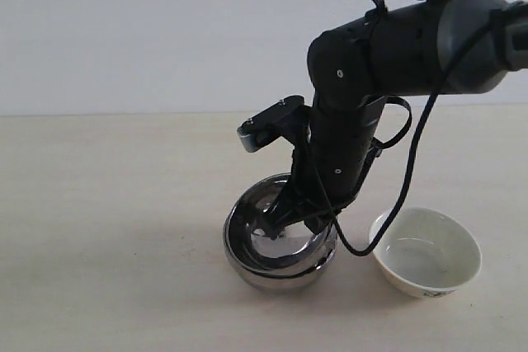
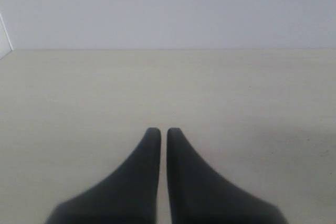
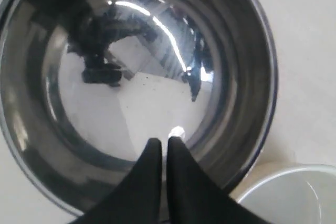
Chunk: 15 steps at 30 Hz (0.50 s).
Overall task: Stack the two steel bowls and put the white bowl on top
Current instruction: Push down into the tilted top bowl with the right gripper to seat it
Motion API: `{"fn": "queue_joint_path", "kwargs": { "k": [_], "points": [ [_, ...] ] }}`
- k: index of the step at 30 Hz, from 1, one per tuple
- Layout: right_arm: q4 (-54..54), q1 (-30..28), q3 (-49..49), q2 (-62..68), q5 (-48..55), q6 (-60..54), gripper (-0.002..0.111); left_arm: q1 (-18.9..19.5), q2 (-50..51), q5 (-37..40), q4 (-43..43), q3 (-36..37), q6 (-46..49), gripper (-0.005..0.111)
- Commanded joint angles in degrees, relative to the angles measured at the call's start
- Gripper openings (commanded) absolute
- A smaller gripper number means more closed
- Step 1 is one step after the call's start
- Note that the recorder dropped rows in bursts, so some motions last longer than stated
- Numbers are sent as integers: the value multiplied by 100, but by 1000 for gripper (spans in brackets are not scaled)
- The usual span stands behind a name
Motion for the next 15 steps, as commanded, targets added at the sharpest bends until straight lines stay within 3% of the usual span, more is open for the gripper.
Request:
{"fn": "queue_joint_path", "kwargs": {
  "k": [1,11,15],
  "points": [
    [-58,9,-40,28,-114,31,0,16,-15,-11,-43,21,-47,4],
    [-213,9,-131,-350,-418,31,0,16,-15,-11,-43,21,-47,4],
    [-854,-2,-131,-373,-139,434,0,16,-15,-11,-43,21,-47,4]
  ]
}}
